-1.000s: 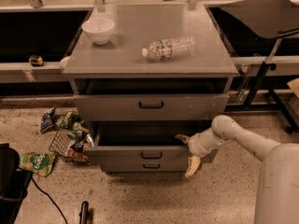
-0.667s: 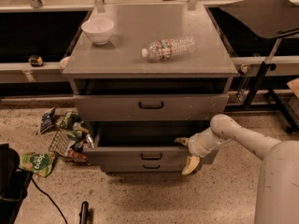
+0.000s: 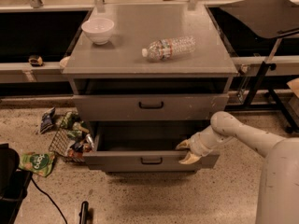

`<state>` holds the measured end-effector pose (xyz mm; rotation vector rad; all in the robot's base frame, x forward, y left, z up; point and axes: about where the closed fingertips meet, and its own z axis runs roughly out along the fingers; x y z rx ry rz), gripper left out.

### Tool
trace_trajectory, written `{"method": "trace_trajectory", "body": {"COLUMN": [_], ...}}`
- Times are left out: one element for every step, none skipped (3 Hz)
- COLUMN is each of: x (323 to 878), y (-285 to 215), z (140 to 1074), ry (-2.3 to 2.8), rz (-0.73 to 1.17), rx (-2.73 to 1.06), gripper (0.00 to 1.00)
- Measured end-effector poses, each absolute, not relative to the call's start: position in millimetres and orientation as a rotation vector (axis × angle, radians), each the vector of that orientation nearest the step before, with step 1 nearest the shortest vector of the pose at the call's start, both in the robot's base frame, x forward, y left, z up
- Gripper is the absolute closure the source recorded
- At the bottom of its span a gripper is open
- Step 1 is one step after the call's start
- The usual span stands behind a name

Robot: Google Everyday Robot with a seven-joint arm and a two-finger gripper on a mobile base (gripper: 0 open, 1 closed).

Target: Open middle drawer

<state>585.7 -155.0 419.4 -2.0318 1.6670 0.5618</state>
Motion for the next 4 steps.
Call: {"method": "trace_trajectory", "body": {"x": [582.4,580.0,558.8,537.4], "y": [-155.7,-156.2,-156.3,-145.2], "z": [424.5,426.9,425.2,417.4], "ry": [1.665,1.665,1.647,1.61], "rz": [0.566,0.571,0.673,0.808], "rx": [-2.048,-2.047,-1.992,-1.945], "gripper": [0.89,1.0,1.0,1.0]}}
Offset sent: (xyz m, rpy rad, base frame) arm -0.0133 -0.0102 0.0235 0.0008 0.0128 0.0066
